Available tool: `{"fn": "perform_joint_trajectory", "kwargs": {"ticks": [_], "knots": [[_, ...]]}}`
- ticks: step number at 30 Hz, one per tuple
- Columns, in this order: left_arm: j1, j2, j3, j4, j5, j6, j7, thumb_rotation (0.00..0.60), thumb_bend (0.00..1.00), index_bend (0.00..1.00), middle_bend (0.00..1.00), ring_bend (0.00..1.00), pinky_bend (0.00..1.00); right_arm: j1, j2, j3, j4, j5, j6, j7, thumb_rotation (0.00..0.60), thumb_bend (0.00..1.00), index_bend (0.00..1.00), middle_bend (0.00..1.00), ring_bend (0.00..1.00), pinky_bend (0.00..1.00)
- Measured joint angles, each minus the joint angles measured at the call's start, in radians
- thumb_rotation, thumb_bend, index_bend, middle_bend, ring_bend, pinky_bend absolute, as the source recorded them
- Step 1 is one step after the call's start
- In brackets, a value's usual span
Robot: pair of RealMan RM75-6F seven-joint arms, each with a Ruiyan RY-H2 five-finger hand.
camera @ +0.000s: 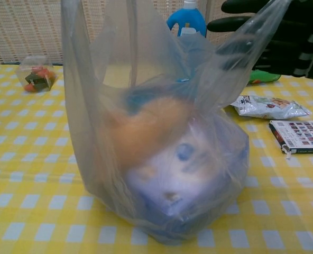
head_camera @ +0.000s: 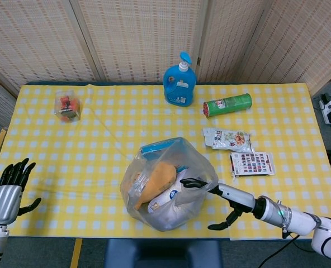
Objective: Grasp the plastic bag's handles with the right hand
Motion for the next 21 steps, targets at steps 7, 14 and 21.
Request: {"fn": "perform_joint_trajectory", "kwargs": {"ticks": [7,14,21], "knots": [[0.001,0.001,0.004,-0.004,0.007,0.002,-0.001,0.6,0.23,0.0,0.0,0.02,0.0,0.036,-0.02,0.01,-0.035,0.015,-0.03,-0.05,0.6,0.28,0.0,0.0,0.0,0.0],[0.001,0.003,0.003,-0.005,0.006,0.004,-0.004,0.6,0.23,0.0,0.0,0.02,0.0,0.072,-0.047,0.024,-0.046,0.03,-0.046,-0.05,0.6,0.28,0.0,0.0,0.0,0.0],[-0.002,0.001,0.006,-0.002,0.007,-0.006,-0.007,0.6,0.23,0.0,0.0,0.02,0.0,0.091,-0.07,0.037,-0.04,0.046,-0.044,-0.051,0.6,0.28,0.0,0.0,0.0,0.0]]}}
